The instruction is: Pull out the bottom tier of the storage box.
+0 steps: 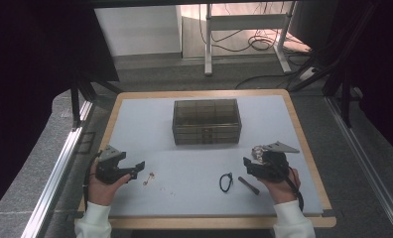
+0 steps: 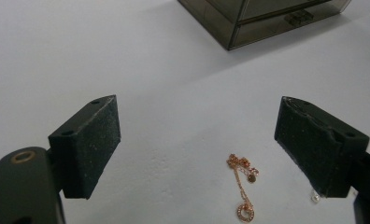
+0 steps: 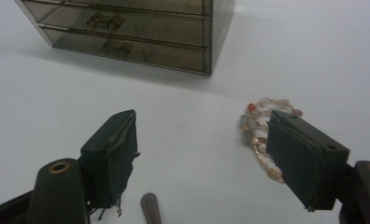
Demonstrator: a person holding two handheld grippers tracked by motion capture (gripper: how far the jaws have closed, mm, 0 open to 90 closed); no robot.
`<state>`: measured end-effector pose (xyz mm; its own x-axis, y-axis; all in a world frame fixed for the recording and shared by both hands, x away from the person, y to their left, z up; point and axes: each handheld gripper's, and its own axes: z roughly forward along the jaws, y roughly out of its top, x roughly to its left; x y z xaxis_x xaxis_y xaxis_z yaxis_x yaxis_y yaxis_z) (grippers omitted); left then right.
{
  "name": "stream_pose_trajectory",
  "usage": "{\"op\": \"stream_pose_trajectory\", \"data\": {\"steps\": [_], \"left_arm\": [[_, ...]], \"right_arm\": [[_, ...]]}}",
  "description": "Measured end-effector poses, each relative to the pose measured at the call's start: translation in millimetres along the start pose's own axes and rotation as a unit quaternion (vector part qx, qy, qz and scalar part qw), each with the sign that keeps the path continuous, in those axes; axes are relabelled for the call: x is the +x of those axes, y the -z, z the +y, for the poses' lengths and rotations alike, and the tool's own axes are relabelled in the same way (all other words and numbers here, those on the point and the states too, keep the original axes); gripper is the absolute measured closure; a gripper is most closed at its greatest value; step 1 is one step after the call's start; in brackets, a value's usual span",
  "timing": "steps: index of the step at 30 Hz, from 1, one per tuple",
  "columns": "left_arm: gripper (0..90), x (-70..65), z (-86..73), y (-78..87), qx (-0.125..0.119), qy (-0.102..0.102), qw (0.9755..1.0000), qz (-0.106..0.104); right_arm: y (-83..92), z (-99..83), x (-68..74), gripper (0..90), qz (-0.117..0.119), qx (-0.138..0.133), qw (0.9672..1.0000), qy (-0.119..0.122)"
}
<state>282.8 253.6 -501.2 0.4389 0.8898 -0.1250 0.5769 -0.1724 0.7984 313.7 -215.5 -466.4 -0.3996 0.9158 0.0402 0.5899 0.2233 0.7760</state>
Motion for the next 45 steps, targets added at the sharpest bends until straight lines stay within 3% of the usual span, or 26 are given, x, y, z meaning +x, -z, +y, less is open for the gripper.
{"op": "stream_pose_trajectory", "data": {"steps": [7,27,45], "left_arm": [[14.4,1.4,0.7,-1.0,0.001,-0.002,1.0000,-0.003],[14.1,-1.0,1.0,-8.3,0.012,-0.011,0.9999,-0.002],[13.2,-0.2,-0.4,-8.0,0.008,-0.012,0.9999,0.007]], "right_arm": [[-14.4,3.8,14.2,25.4,-0.004,0.020,0.9997,0.012],[-46.8,18.3,45.2,26.3,0.017,0.043,0.9989,0.004],[-77.3,28.7,65.7,22.3,0.003,0.057,0.9983,-0.004]]}}
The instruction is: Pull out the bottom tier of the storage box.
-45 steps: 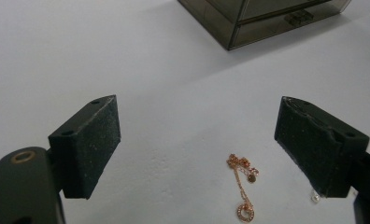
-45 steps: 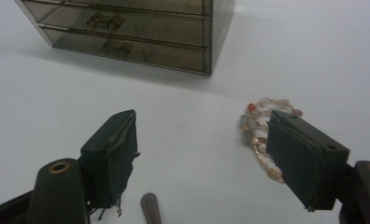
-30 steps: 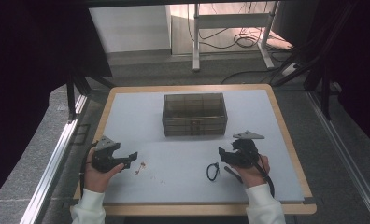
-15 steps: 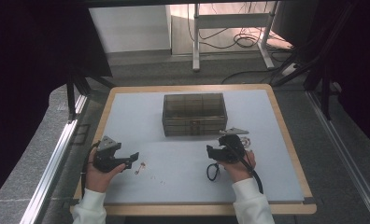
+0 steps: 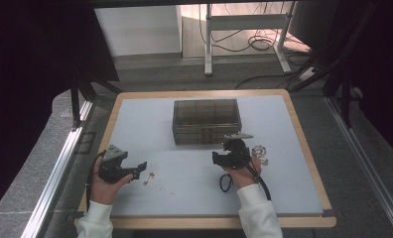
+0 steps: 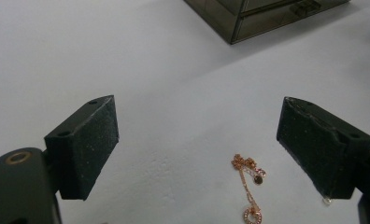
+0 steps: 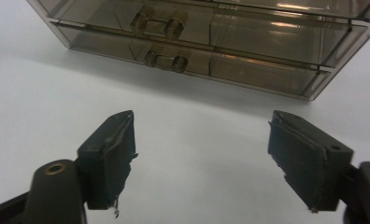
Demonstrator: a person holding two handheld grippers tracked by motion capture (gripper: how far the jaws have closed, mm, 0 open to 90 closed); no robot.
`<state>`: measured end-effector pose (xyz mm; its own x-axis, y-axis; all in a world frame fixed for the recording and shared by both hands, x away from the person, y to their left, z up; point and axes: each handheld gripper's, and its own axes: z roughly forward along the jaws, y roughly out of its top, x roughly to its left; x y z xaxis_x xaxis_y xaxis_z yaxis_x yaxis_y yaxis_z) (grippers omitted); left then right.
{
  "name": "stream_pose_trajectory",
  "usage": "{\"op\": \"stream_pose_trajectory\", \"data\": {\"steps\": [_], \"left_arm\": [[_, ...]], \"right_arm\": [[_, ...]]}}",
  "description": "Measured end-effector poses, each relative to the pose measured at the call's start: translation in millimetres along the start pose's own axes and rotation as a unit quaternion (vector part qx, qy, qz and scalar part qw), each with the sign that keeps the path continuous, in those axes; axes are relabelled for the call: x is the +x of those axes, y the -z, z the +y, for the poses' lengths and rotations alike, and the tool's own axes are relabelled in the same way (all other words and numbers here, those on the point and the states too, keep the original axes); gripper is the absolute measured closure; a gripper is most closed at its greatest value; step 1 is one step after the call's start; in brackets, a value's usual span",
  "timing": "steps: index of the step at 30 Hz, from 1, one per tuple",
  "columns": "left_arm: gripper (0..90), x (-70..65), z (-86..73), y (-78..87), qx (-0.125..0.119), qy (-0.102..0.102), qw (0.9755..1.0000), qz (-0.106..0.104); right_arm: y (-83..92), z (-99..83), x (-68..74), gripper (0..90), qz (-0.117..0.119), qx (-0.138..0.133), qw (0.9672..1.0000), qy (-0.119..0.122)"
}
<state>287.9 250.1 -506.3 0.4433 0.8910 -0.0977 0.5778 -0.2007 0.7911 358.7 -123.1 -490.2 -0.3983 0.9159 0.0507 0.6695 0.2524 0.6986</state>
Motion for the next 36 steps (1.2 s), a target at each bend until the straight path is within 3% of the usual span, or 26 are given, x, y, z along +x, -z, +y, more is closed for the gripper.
{"op": "stream_pose_trajectory", "data": {"steps": [36], "left_arm": [[13.0,0.6,-1.9,-2.2,0.005,-0.003,1.0000,-0.002]], "right_arm": [[-25.7,11.9,21.9,22.9,-0.008,0.015,0.9998,-0.014]]}}
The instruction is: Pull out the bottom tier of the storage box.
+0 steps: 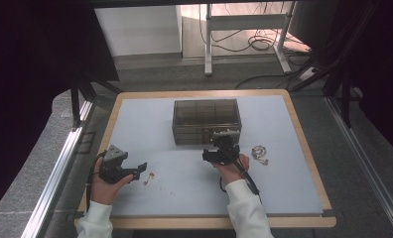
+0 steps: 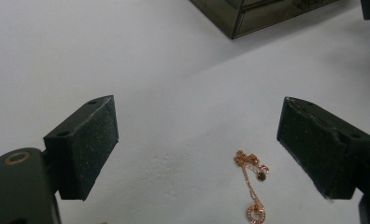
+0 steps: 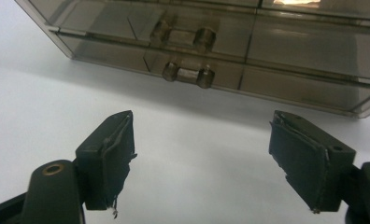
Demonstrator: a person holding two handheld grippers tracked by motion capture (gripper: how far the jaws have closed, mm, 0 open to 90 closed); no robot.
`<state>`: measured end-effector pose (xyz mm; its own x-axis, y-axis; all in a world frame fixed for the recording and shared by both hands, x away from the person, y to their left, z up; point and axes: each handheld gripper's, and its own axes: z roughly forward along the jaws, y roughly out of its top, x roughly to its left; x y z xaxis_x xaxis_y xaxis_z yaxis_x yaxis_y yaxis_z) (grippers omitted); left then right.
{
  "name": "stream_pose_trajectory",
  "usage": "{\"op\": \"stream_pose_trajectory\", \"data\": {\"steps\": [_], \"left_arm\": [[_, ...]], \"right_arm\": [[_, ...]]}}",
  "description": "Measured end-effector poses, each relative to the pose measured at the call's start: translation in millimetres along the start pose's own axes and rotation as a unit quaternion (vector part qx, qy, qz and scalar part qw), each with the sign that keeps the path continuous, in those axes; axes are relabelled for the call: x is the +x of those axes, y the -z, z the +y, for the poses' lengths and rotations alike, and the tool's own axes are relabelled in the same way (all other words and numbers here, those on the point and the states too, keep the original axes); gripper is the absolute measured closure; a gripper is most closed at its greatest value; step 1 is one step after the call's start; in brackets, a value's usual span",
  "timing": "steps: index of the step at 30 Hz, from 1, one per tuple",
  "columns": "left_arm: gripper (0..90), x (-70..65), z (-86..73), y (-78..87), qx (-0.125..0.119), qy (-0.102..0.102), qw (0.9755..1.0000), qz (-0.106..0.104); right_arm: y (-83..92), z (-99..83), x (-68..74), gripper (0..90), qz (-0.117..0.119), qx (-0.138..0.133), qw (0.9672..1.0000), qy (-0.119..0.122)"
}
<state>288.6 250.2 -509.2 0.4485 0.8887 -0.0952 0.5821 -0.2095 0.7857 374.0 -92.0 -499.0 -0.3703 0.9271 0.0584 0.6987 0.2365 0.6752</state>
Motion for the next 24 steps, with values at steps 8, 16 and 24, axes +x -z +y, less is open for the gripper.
{"op": "stream_pose_trajectory", "data": {"steps": [8,16,24], "left_arm": [[12.7,0.1,-0.5,-0.1,-0.001,-0.004,1.0000,-0.002],[12.7,0.6,-1.0,-1.7,0.004,-0.005,1.0000,-0.002],[12.6,0.5,-1.6,-2.6,0.005,-0.005,1.0000,-0.003]], "right_arm": [[-8.7,5.0,5.4,27.0,0.004,0.003,0.9999,-0.012],[-19.4,8.6,5.9,29.2,0.001,0.020,0.9994,-0.026],[-27.6,10.4,7.2,30.1,-0.004,0.035,0.9987,-0.035]]}}
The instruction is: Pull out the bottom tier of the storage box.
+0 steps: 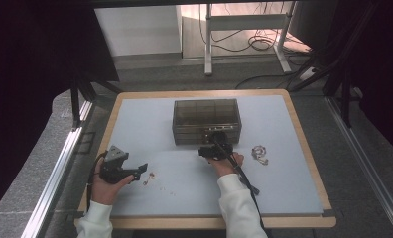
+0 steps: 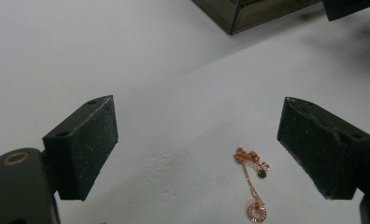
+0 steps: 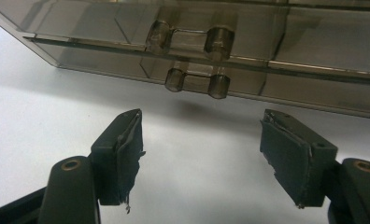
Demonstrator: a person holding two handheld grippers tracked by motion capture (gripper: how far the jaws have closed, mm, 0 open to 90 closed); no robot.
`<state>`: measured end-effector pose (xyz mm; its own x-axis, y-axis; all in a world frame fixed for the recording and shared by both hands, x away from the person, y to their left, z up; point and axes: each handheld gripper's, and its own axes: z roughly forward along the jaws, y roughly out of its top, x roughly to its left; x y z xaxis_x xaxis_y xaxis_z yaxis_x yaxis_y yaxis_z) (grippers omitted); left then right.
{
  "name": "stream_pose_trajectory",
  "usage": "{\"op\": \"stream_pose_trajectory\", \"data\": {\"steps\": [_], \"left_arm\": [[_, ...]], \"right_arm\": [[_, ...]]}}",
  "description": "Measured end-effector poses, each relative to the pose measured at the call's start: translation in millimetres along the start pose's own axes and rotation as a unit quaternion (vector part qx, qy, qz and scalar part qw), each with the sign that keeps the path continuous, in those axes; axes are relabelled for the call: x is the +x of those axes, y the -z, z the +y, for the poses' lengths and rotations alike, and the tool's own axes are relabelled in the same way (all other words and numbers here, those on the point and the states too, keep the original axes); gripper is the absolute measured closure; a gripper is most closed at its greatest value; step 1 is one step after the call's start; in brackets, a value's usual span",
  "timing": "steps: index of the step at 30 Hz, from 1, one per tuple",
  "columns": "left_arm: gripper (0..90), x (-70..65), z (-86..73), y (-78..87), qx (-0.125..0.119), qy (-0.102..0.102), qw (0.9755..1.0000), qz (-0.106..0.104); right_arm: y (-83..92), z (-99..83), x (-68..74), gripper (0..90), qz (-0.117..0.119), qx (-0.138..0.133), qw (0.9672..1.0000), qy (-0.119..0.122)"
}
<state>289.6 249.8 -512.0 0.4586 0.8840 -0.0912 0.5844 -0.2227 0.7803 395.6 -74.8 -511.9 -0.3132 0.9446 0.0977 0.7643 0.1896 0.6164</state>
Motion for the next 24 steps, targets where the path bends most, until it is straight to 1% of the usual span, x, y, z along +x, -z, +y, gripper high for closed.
{"op": "stream_pose_trajectory", "data": {"steps": [4,6,11,13,16,17,18,19,20,21,22,23,24], "left_arm": [[12.6,1.2,-0.1,-0.4,0.000,0.000,1.0000,-0.003],[12.7,1.7,-0.2,-0.3,0.000,0.000,1.0000,-0.004],[12.6,6.3,-1.5,-0.1,-0.003,0.004,0.9999,-0.010],[12.6,7.9,-1.5,-0.2,-0.006,0.005,0.9999,-0.013],[12.7,10.5,-1.2,0.2,-0.008,0.006,0.9998,-0.017],[12.7,11.3,-1.1,0.2,-0.009,0.007,0.9998,-0.017],[12.7,11.3,-1.1,0.2,-0.009,0.007,0.9998,-0.017],[12.7,12.7,-1.2,0.3,-0.011,0.008,0.9997,-0.019],[12.7,12.7,-1.2,0.3,-0.011,0.008,0.9997,-0.019],[12.7,14.0,-1.3,0.2,-0.011,0.009,0.9997,-0.020],[12.7,14.0,-1.3,0.2,-0.011,0.009,0.9997,-0.020],[12.7,15.2,-1.3,-0.2,-0.012,0.010,0.9996,-0.022],[12.7,15.8,-1.3,-0.3,-0.013,0.009,0.9996,-0.023]], "right_arm": [[-1.9,1.9,3.2,30.1,-0.015,0.000,0.9999,-0.002],[-2.4,2.2,3.8,30.1,-0.016,-0.001,0.9999,-0.006],[-5.1,3.9,8.2,30.5,-0.018,0.003,0.9995,-0.025],[-7.0,5.0,9.4,31.2,-0.026,0.004,0.9993,-0.028],[-10.2,6.5,12.1,31.5,-0.030,0.006,0.9991,-0.030],[-11.6,7.0,12.7,31.6,-0.035,0.007,0.9990,-0.029],[-11.6,7.0,12.7,31.6,-0.035,0.007,0.9990,-0.029],[-14.3,8.0,12.9,31.8,-0.046,0.009,0.9985,-0.029],[-15.2,8.3,12.7,32.2,-0.048,0.010,0.9983,-0.031],[-16.0,8.7,12.5,32.6,-0.047,0.009,0.9982,-0.036],[-16.0,8.7,12.5,32.6,-0.047,0.009,0.9982,-0.036],[-16.3,9.3,12.4,33.6,-0.044,0.009,0.9980,-0.043],[-16.5,9.5,12.7,33.8,-0.045,0.008,0.9980,-0.043]]}}
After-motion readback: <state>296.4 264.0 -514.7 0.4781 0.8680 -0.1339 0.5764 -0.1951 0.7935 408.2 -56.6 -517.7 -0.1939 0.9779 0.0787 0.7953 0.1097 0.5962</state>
